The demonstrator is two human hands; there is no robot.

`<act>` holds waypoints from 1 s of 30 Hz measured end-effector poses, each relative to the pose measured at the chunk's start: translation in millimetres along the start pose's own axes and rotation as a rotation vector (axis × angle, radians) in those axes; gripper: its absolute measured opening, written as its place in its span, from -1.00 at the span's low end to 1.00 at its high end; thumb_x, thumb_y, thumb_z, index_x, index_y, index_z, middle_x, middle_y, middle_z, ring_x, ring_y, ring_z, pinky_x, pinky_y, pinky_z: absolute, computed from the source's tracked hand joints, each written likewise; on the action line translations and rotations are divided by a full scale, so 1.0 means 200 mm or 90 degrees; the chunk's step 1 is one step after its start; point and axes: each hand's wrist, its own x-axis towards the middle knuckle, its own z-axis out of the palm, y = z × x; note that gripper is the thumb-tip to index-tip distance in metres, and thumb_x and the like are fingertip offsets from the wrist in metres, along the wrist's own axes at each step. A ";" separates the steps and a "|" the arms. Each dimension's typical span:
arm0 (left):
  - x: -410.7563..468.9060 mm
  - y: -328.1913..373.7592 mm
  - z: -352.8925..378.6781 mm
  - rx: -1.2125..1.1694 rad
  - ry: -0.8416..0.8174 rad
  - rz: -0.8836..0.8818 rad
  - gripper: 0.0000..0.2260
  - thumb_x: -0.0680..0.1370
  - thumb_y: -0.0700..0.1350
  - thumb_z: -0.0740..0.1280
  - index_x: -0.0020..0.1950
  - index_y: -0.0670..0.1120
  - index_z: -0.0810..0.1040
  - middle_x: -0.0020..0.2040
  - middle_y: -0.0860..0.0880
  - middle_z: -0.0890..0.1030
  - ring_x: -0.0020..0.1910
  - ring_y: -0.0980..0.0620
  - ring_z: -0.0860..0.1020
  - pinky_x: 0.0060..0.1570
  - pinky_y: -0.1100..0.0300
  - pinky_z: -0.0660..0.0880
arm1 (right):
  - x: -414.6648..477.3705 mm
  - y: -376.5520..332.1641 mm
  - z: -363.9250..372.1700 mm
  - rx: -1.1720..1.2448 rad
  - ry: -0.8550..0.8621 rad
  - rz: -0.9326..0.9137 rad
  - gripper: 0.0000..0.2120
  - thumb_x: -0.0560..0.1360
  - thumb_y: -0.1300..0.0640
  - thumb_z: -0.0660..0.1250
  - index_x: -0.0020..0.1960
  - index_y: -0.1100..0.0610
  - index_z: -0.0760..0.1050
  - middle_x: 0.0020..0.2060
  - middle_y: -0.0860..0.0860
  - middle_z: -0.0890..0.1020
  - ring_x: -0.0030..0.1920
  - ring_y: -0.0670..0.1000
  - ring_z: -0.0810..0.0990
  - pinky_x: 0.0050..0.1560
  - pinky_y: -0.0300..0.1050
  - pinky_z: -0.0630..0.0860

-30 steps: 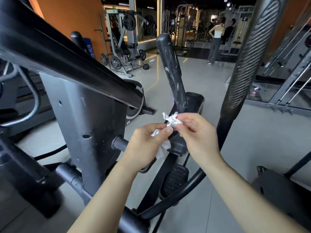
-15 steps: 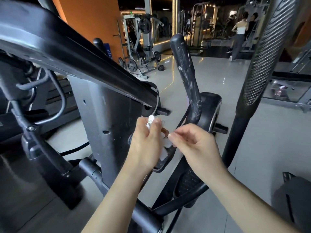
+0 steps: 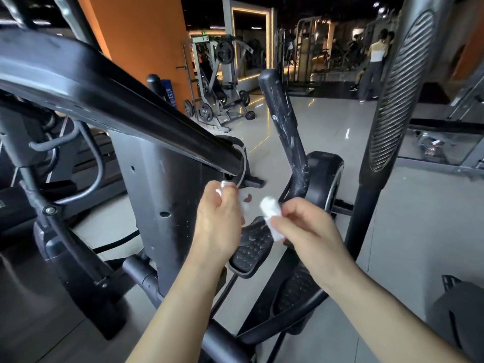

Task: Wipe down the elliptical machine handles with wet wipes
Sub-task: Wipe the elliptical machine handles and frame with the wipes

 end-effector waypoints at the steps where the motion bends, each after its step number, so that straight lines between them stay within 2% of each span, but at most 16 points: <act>1: 0.01 0.01 0.00 0.004 0.010 0.003 -0.75 0.71 0.06 0.10 0.00 -0.05 0.45 -0.29 0.06 0.65 -0.33 0.06 0.56 -0.27 0.04 0.49 | 0.01 0.00 -0.02 0.020 0.021 0.002 -0.93 0.49 0.13 0.46 -0.15 0.09 0.61 -0.17 0.04 0.72 -0.13 0.07 0.66 -0.03 0.09 0.55; 2: 0.02 0.02 0.00 0.002 0.010 0.008 -0.81 0.71 0.00 0.10 0.03 -0.05 0.43 -0.25 0.03 0.67 -0.36 0.09 0.53 -0.30 0.07 0.47 | 0.03 -0.01 -0.03 0.041 0.045 0.000 -0.92 0.45 0.10 0.45 -0.17 0.10 0.60 -0.14 0.08 0.72 -0.10 0.14 0.67 0.01 0.19 0.56; 4: 0.04 0.05 0.01 -0.012 -0.004 0.022 -0.86 0.69 -0.17 0.10 0.06 -0.03 0.44 -0.15 -0.02 0.69 -0.40 0.11 0.49 -0.34 0.16 0.43 | 0.06 -0.05 -0.05 0.067 0.094 -0.012 -0.85 0.46 0.10 0.50 -0.15 0.16 0.59 -0.19 0.10 0.70 -0.17 0.10 0.64 0.02 0.17 0.57; 6: 0.05 0.09 0.03 0.013 -0.028 0.032 -0.72 0.66 -0.28 0.07 0.03 -0.05 0.55 -0.21 -0.05 0.63 -0.44 0.13 0.46 -0.41 0.24 0.41 | 0.10 -0.09 -0.07 0.056 0.118 -0.024 -0.85 0.50 0.16 0.52 -0.12 0.20 0.58 -0.26 0.09 0.66 -0.25 -0.02 0.61 -0.01 0.06 0.57; 8: 0.07 0.15 0.04 0.014 -0.058 0.040 -0.65 0.64 -0.31 0.08 -0.03 -0.07 0.65 -0.29 0.00 0.56 -0.47 0.15 0.45 -0.46 0.29 0.39 | 0.13 -0.13 -0.08 0.030 0.120 -0.035 -0.87 0.49 0.19 0.52 -0.13 0.15 0.57 -0.30 0.02 0.63 -0.28 -0.06 0.58 -0.06 -0.02 0.54; 10: 0.09 0.20 0.05 -0.002 -0.095 0.053 -0.69 0.63 -0.28 0.16 -0.05 -0.08 0.69 -0.32 0.06 0.56 -0.47 0.15 0.45 -0.47 0.32 0.38 | 0.16 -0.16 -0.07 0.017 0.111 -0.054 -0.85 0.46 0.21 0.54 -0.18 0.07 0.58 -0.34 -0.02 0.61 -0.30 -0.06 0.54 -0.11 -0.04 0.50; 12: 0.12 0.24 0.06 0.006 -0.134 0.081 -0.77 0.65 -0.10 0.29 -0.11 -0.08 0.70 -0.35 0.07 0.55 -0.45 0.11 0.42 -0.45 0.30 0.37 | 0.19 -0.19 -0.06 0.003 0.106 -0.075 -0.83 0.44 0.22 0.55 -0.20 0.05 0.58 -0.33 -0.02 0.62 -0.30 -0.07 0.53 -0.15 -0.07 0.47; 14: 0.13 0.26 0.07 0.025 -0.168 0.102 -0.70 0.61 0.10 0.38 -0.19 -0.07 0.69 -0.40 0.07 0.50 -0.43 0.12 0.40 -0.40 0.29 0.36 | 0.21 -0.22 -0.07 0.005 0.083 -0.088 -0.84 0.44 0.26 0.55 -0.14 0.08 0.59 -0.27 -0.01 0.68 -0.27 -0.09 0.58 -0.15 -0.15 0.48; 15: 0.13 0.27 0.07 0.022 -0.182 0.108 -0.70 0.59 0.12 0.41 -0.21 -0.06 0.69 -0.40 0.08 0.51 -0.42 0.13 0.41 -0.39 0.30 0.37 | 0.21 -0.23 -0.07 0.020 0.069 -0.093 -0.84 0.45 0.28 0.54 -0.08 0.10 0.61 -0.22 -0.02 0.71 -0.22 -0.10 0.63 -0.15 -0.20 0.50; 18: 0.14 0.27 0.06 -0.020 -0.206 0.105 -0.76 0.58 0.04 0.46 -0.19 -0.09 0.67 -0.36 -0.03 0.51 -0.40 0.06 0.42 -0.42 0.25 0.36 | 0.22 -0.23 -0.10 0.048 0.018 -0.093 -0.82 0.49 0.31 0.50 0.04 0.10 0.64 -0.11 -0.01 0.75 -0.10 -0.09 0.69 -0.08 -0.23 0.57; 20: 0.15 0.27 0.06 -0.015 -0.197 0.101 -0.79 0.57 0.02 0.47 -0.19 -0.08 0.65 -0.38 -0.04 0.52 -0.46 0.07 0.39 -0.48 0.28 0.33 | 0.23 -0.22 -0.11 0.059 0.030 -0.086 -0.93 0.55 0.25 0.45 0.02 0.13 0.66 -0.18 -0.02 0.71 -0.17 -0.11 0.64 -0.09 -0.21 0.54; 23: 0.16 0.26 0.07 0.002 -0.188 0.098 -0.82 0.57 -0.02 0.47 -0.18 -0.05 0.63 -0.42 -0.03 0.54 -0.51 0.09 0.37 -0.49 0.28 0.33 | 0.26 -0.21 -0.12 0.183 0.106 -0.028 -0.89 0.62 0.20 0.38 0.01 0.22 0.65 -0.11 0.15 0.70 -0.11 0.03 0.62 -0.04 -0.03 0.53; 25: 0.17 0.27 0.08 -0.010 -0.169 0.101 -0.83 0.58 -0.03 0.47 -0.15 -0.08 0.63 -0.42 -0.05 0.54 -0.51 0.09 0.39 -0.48 0.28 0.35 | 0.29 -0.22 -0.13 0.224 0.144 -0.003 -0.87 0.64 0.18 0.36 0.01 0.23 0.63 -0.08 0.23 0.69 -0.10 0.12 0.60 -0.17 -0.10 0.53; 27: 0.18 0.28 0.11 -0.040 -0.137 0.107 -0.83 0.58 -0.06 0.47 -0.11 -0.14 0.62 -0.41 -0.06 0.54 -0.51 0.08 0.41 -0.48 0.27 0.37 | 0.33 -0.24 -0.13 0.236 0.176 -0.001 -0.90 0.65 0.19 0.36 -0.01 0.21 0.59 -0.10 0.20 0.68 -0.16 0.11 0.61 -0.31 -0.18 0.50; 28: 0.19 0.29 0.12 -0.054 -0.119 0.113 -0.84 0.58 -0.08 0.47 -0.10 -0.15 0.61 -0.41 -0.05 0.54 -0.50 0.08 0.41 -0.47 0.26 0.38 | 0.35 -0.26 -0.13 0.257 0.202 -0.009 -0.93 0.64 0.22 0.37 -0.01 0.21 0.57 -0.10 0.19 0.68 -0.18 0.10 0.63 -0.33 -0.19 0.53; 30: 0.22 0.32 0.15 -0.053 -0.074 0.143 -0.86 0.57 -0.08 0.48 -0.09 -0.10 0.58 -0.37 0.02 0.56 -0.47 0.11 0.43 -0.41 0.25 0.40 | 0.39 -0.31 -0.11 0.283 0.254 -0.051 -0.94 0.60 0.32 0.39 0.01 0.21 0.53 -0.09 0.15 0.66 -0.20 0.04 0.68 -0.18 -0.19 0.62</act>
